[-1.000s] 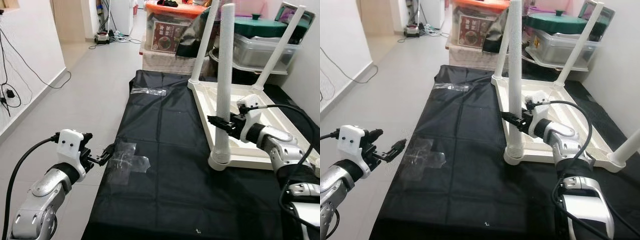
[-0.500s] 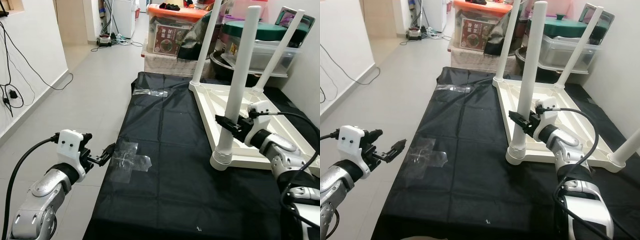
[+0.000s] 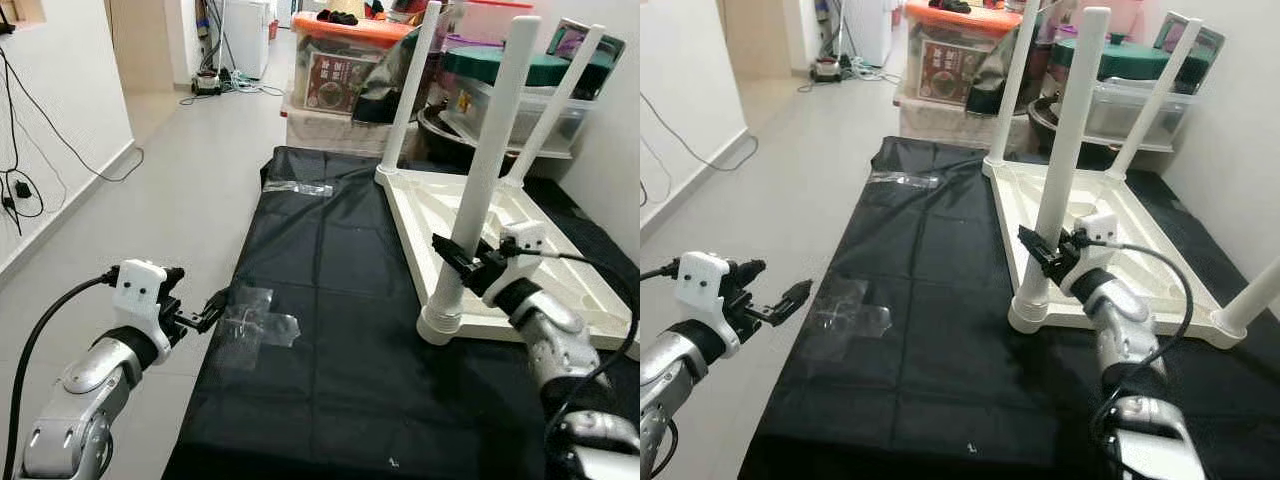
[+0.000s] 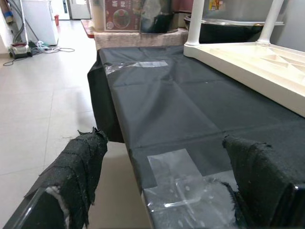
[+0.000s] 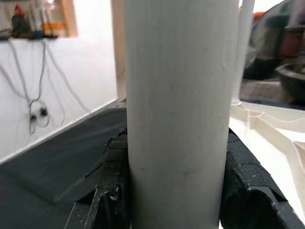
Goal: Building children table
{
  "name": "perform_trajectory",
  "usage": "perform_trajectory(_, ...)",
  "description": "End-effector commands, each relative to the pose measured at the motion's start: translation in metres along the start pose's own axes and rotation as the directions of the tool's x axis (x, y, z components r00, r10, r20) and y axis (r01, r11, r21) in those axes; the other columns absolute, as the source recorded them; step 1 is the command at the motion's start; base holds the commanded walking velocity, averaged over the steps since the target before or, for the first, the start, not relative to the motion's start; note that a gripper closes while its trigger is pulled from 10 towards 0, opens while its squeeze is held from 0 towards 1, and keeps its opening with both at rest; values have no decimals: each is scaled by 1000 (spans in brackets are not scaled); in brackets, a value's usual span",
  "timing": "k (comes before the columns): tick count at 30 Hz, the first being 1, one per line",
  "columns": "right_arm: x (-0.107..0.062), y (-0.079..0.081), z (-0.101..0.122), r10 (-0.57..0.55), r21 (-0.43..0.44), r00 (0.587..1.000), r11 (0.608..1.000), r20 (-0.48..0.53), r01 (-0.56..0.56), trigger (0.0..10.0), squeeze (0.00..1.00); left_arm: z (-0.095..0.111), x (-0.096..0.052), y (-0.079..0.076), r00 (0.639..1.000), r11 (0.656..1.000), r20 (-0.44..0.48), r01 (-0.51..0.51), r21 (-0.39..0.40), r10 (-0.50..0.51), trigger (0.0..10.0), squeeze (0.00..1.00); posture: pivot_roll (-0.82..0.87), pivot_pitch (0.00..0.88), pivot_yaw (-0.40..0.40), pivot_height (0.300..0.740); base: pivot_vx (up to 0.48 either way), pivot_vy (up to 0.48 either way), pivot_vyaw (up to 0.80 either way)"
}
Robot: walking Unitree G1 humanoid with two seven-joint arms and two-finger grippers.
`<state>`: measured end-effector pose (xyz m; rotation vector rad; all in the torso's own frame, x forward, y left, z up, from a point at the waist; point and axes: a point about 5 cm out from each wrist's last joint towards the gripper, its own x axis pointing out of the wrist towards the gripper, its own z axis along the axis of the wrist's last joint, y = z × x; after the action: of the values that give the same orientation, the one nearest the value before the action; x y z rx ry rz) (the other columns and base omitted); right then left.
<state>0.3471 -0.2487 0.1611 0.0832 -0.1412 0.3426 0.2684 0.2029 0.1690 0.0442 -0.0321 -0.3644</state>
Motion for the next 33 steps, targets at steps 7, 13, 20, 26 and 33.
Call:
perform_trajectory(7,-18,29,-34,-442,177,896,879,-44,442,0,0,1,-2,2,1000,1000,-1,-1,17,1,10000,0,85,0,-94,740,0,0,0)
perform_trajectory(13,-30,44,-32,-580,158,814,802,-25,576,0,0,1,-1,1,1000,1000,-1,4,15,-4,10000,0,83,0,-89,740,0,0,0)
perform_trajectory(20,-27,63,-22,-557,128,830,826,31,549,0,0,1,0,1,1000,1000,3,6,13,-6,10000,0,81,0,-90,740,0,0,0)
perform_trajectory(26,-7,77,-7,-333,98,941,940,55,327,0,0,1,2,1,1000,1000,8,8,10,-9,10000,0,80,0,-92,740,0,0,0)
perform_trajectory(33,8,75,11,21,-24,999,1000,47,-20,0,0,1,5,-2,1000,1000,13,15,3,-15,10000,0,75,0,-105,740,0,0,0)
